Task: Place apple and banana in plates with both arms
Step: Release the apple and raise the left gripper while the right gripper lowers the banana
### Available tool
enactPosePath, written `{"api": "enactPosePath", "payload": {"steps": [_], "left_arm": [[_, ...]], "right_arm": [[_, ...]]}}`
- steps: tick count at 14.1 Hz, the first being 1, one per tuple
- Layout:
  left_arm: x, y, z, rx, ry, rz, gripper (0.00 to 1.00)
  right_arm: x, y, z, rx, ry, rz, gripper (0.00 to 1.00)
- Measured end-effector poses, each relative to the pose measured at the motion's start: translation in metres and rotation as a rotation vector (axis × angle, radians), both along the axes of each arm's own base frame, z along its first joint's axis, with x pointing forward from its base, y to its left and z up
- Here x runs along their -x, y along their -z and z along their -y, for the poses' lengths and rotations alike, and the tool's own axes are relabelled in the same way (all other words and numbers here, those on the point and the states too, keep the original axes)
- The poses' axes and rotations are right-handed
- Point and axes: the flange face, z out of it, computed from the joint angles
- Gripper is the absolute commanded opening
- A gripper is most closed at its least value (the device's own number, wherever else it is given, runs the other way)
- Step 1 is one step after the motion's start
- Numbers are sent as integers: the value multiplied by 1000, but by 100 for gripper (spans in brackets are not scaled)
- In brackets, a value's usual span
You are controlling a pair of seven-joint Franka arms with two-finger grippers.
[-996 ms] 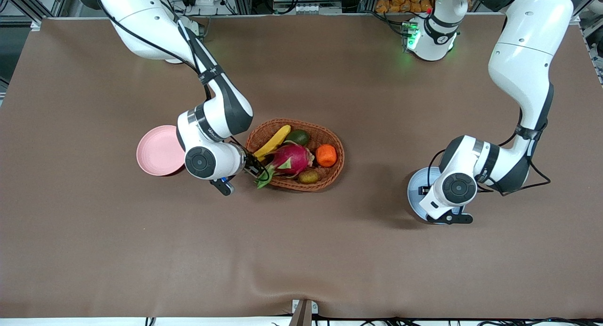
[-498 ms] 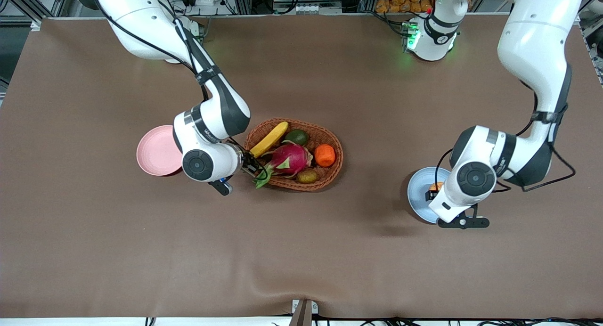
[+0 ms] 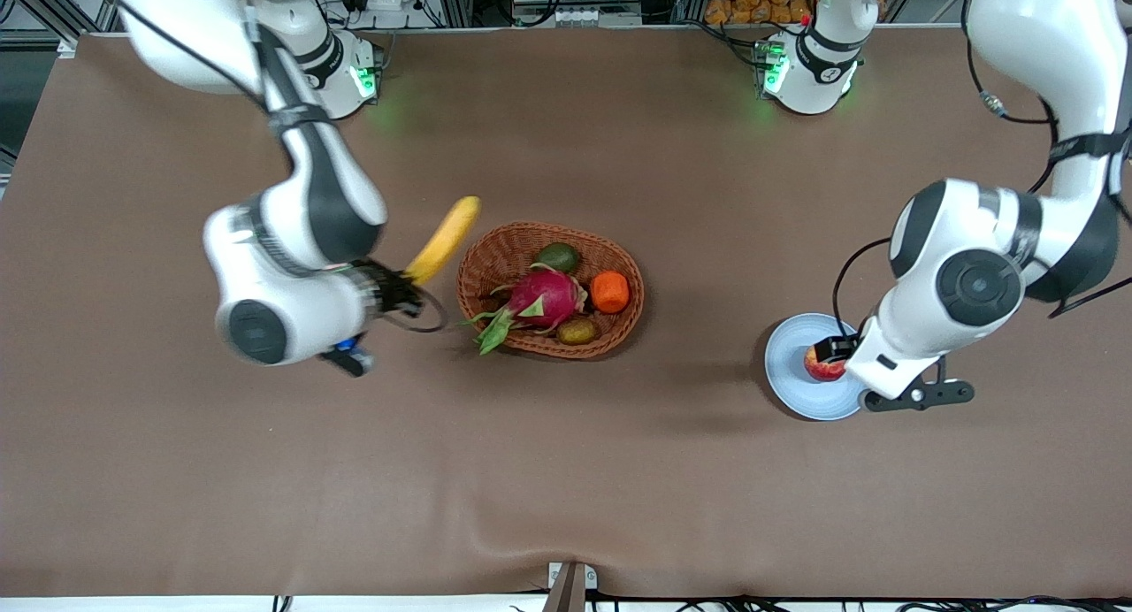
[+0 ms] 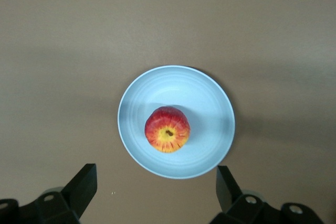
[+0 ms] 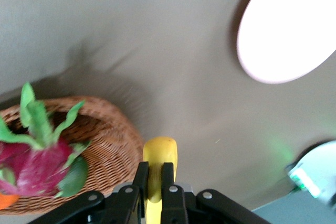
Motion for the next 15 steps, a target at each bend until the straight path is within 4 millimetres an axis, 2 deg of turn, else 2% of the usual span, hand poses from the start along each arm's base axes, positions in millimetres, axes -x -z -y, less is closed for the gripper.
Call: {"api": "enactPosePath", "payload": {"steps": [2, 3, 5, 7, 9, 10, 12, 14, 15], "left_arm": [[10, -41, 8, 48, -18, 26, 100], [16, -60, 10, 75, -30, 39, 100], [25, -92, 8, 92, -44, 67, 100], [32, -114, 0, 111, -72, 58, 100], [38, -132, -10, 138, -103, 42, 100], [40, -140, -15, 157, -117, 36, 100], [47, -157, -23, 180, -121, 33, 100], [56, -175, -27, 176, -121, 42, 100], [62, -184, -28, 170, -121, 42, 100]], "right_arm": [[-18, -4, 75, 20, -156, 47, 0], [-22, -1, 102, 28, -238, 55, 0], [-26, 12, 131, 17, -364, 59, 0], [-27, 44, 168, -31, -428, 84, 0], [-18, 82, 201, -53, -441, 126, 0], [-10, 98, 207, -55, -444, 142, 0], [6, 122, 204, -59, -452, 153, 0], [14, 127, 198, -65, -459, 145, 0], [15, 124, 196, -65, -462, 147, 5]]}}
